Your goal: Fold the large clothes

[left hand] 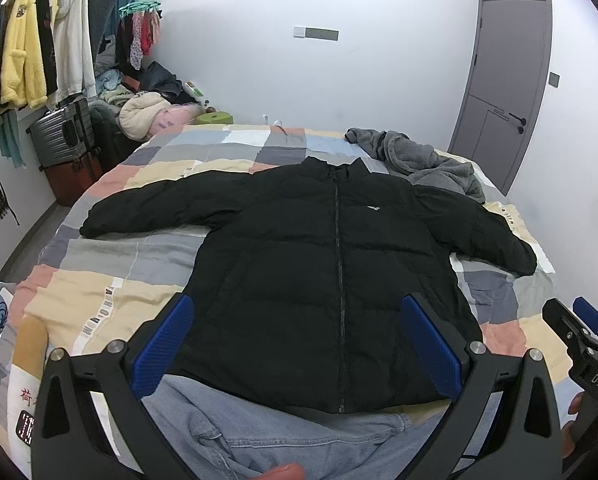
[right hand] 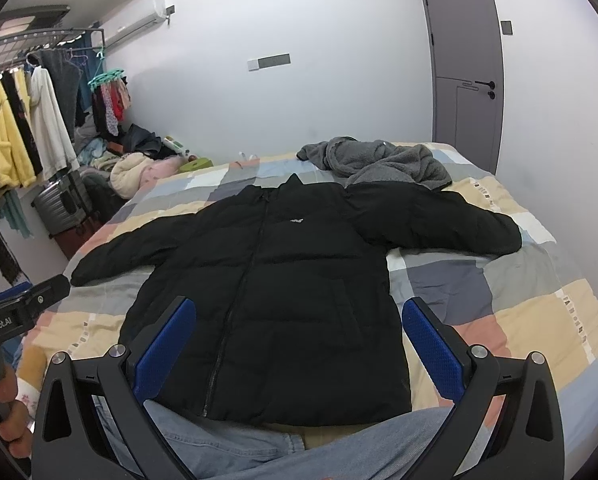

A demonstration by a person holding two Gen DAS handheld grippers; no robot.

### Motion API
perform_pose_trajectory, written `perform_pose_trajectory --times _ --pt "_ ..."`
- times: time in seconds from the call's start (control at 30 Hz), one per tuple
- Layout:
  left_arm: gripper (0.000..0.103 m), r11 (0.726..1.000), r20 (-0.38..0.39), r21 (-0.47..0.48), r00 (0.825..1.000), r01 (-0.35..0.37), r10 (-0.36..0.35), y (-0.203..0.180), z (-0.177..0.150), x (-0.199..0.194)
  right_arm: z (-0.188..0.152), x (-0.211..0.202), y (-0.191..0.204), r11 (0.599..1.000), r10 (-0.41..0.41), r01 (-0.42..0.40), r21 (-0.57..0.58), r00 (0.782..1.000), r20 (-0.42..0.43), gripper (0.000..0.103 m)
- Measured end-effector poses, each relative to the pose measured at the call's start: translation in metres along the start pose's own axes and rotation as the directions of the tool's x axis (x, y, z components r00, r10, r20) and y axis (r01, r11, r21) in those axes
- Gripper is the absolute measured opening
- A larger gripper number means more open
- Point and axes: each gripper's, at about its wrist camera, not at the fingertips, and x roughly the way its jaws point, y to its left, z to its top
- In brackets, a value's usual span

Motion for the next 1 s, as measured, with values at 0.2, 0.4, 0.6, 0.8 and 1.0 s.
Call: perform_pose_trajectory --times 0.2,0.4,0.6,0.8,1.0 --pt "0.103 1.0 0.0 -0.001 1.0 0.002 -0.002 0.001 0.0 0.0 -0.003 0.002 0.002 1.0 0.003 -0.003 0.003 1.0 -0.006 0.103" --pt "0.103 1.0 -0.001 0.001 1.0 0.003 -0.003 0.003 0.001 0.0 -0.002 0.008 0.001 1.0 0.011 -0.01 0.006 1.0 -0.018 0.103" --pt "0.103 0.999 0.006 0.031 1.0 0.008 -0.008 0.001 0.012 0.003 0.002 0.014 0.001 1.0 0.006 -0.006 0.009 1.0 -0.018 0.103" --pt "0.103 0.999 0.004 0.035 0.999 0.033 -0.034 -0.004 0.024 0.018 0.006 0.022 0.0 1.0 0.012 -0.012 0.012 1.0 -0.016 0.103" --pt "0.103 0.993 0.052 0.036 0.992 0.115 -0.117 0.0 0.038 0.035 0.01 0.036 -0.008 0.999 0.003 -0.003 0.035 1.0 -0.021 0.103"
